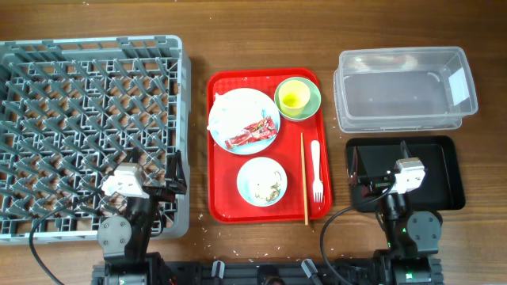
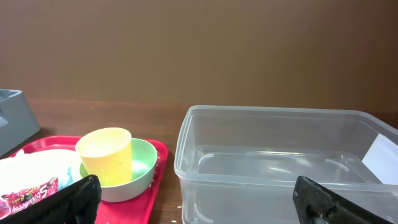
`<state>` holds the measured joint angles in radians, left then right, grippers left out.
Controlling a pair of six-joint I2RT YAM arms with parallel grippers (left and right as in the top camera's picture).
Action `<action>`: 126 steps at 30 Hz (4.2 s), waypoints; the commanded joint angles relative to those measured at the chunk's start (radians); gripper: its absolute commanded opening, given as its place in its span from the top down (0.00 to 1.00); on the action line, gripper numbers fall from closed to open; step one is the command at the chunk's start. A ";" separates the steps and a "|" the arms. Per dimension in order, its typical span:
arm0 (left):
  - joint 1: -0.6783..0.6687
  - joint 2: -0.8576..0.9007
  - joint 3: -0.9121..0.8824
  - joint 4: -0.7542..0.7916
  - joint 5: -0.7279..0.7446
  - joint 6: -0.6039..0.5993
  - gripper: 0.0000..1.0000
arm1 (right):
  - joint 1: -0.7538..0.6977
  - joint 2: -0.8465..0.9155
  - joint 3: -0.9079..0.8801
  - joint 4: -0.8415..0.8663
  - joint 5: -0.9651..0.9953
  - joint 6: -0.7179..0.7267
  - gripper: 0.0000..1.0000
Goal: Sort waste into correct bins and load items into the dishwasher rack
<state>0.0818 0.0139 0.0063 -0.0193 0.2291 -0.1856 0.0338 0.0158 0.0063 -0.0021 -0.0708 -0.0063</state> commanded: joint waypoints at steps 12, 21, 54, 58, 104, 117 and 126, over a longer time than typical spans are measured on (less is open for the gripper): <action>0.006 -0.005 0.000 -0.039 -0.029 -0.005 0.00 | -0.002 -0.002 -0.001 0.432 -0.304 1.086 0.00; 0.006 -0.005 0.000 -0.038 -0.029 -0.005 0.00 | 0.000 0.485 0.551 0.159 -0.657 0.531 0.00; 0.006 -0.005 0.000 -0.039 -0.029 -0.005 0.00 | 0.746 1.708 1.486 -0.542 0.117 0.776 0.07; 0.006 -0.005 0.000 -0.039 -0.030 -0.005 0.00 | 0.746 1.774 1.472 -0.610 0.285 0.976 0.25; 0.006 -0.005 0.000 -0.039 -0.029 -0.005 0.00 | 0.728 2.087 1.472 -0.726 0.380 1.263 0.52; 0.006 -0.005 0.000 -0.039 -0.029 -0.005 0.00 | 0.728 2.024 1.495 -0.754 0.385 1.184 0.96; 0.006 -0.005 0.000 -0.038 -0.029 -0.005 0.00 | 0.727 1.792 1.495 -0.771 0.388 1.104 0.96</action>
<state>0.0818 0.0147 0.0086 -0.0521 0.2054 -0.1856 0.7631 1.8465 1.4818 -0.7677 0.2966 1.1198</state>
